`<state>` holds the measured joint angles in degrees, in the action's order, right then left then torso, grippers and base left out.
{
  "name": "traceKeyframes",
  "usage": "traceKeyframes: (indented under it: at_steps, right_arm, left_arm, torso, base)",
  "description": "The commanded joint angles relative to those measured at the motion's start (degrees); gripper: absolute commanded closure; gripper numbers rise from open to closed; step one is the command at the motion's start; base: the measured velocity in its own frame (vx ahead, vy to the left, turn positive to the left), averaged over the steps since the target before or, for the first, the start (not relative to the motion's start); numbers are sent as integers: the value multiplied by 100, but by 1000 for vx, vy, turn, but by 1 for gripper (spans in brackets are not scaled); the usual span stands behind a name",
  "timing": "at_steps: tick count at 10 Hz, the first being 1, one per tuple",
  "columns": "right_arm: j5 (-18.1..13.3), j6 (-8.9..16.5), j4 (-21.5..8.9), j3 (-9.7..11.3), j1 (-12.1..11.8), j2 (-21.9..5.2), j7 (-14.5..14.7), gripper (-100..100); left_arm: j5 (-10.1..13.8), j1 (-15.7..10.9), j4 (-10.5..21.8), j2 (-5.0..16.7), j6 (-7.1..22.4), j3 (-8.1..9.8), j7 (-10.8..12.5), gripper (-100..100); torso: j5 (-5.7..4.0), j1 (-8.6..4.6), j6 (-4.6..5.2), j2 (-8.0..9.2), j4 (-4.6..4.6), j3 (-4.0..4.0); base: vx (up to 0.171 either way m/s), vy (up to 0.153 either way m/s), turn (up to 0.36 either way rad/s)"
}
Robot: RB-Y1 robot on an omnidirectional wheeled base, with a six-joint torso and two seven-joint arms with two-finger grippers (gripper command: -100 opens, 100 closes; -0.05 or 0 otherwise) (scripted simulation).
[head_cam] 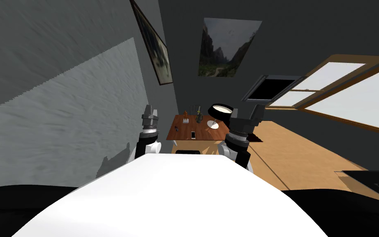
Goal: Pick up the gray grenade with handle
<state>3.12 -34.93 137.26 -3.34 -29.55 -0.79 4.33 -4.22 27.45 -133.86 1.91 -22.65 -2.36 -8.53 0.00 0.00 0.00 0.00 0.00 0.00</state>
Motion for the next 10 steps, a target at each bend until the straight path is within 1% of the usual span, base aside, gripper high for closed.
traceKeyframes:
  at_steps: [1,3,6,7,9,10]
  right_arm:
    - [0,0,0,0,0,0,0,0]
    - [0,0,0,0,0,0,0,0]
    - [0,0,0,0,1,0,0,0]
    - [0,0,0,0,0,0,0,0]
    - [0,0,0,0,0,0,0,0]
    - [0,0,0,0,1,0,0,0]
  left_arm:
    - [45,-52,177,76,39,49,-5,-100]
    - [112,-131,443,169,96,123,-12,-100]
    - [257,-310,1009,347,222,282,-24,-100]
    - [257,-310,1038,347,222,282,-24,-100]
    - [376,-466,1429,489,325,415,-33,-100]
    - [376,-466,1546,489,325,415,-33,-100]
  torso:
    - [0,0,0,0,0,0]
    - [0,-1,1,1,0,1]
    - [0,-2,2,4,1,2]
    - [0,-1,1,6,1,3]
    - [0,-2,1,5,1,3]
    - [-1,-3,2,6,1,3]
  base:
    - [-4,-5,-73]
    - [-10,-7,-104]
    - [-16,-10,-123]
    - [-16,-6,-42]
    - [-18,-12,-137]
    - [-14,-6,-58]
